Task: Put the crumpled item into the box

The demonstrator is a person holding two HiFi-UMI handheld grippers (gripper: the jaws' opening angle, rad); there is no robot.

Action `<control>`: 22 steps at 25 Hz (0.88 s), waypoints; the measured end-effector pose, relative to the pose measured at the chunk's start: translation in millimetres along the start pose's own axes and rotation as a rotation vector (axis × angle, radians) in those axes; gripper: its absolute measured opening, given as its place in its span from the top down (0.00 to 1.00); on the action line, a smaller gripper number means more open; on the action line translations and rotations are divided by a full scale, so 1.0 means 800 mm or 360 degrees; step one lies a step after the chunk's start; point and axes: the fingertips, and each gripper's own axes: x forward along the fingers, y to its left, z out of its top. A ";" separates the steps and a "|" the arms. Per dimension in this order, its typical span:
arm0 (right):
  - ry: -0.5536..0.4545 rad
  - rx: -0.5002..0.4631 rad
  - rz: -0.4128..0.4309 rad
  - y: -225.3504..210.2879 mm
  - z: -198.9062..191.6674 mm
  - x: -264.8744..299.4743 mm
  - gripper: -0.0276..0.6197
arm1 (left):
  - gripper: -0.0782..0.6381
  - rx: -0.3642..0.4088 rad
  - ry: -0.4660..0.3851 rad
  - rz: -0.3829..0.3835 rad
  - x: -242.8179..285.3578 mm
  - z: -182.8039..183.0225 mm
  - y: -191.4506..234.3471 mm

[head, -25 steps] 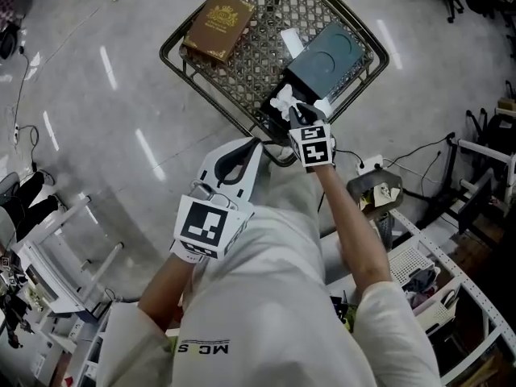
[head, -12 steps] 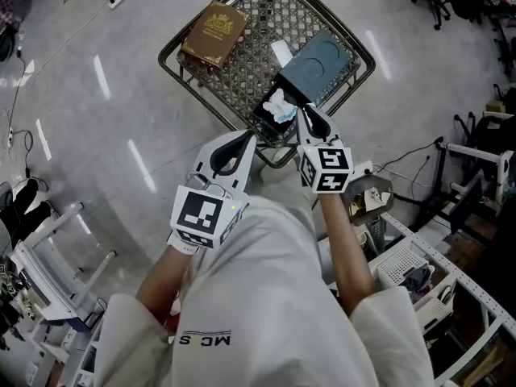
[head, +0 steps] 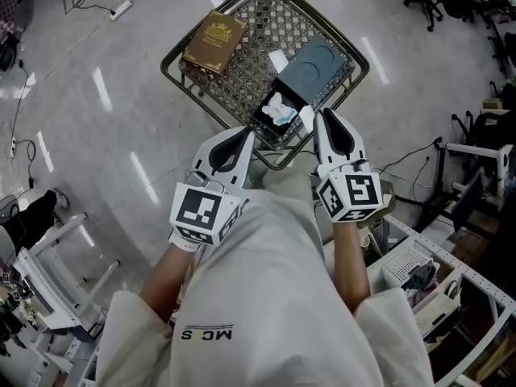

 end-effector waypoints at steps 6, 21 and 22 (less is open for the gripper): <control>-0.0112 -0.0212 0.0044 0.018 0.038 -0.038 0.87 | 0.86 0.0019 -0.0035 0.0002 -0.010 0.010 0.001; -0.0192 -0.0145 -0.0004 0.031 0.039 -0.073 0.93 | 0.86 0.0033 -0.0074 0.0013 -0.025 0.021 0.004; -0.0193 -0.0148 -0.0008 0.031 0.039 -0.074 0.93 | 0.86 0.0031 -0.0072 0.0014 -0.027 0.020 0.004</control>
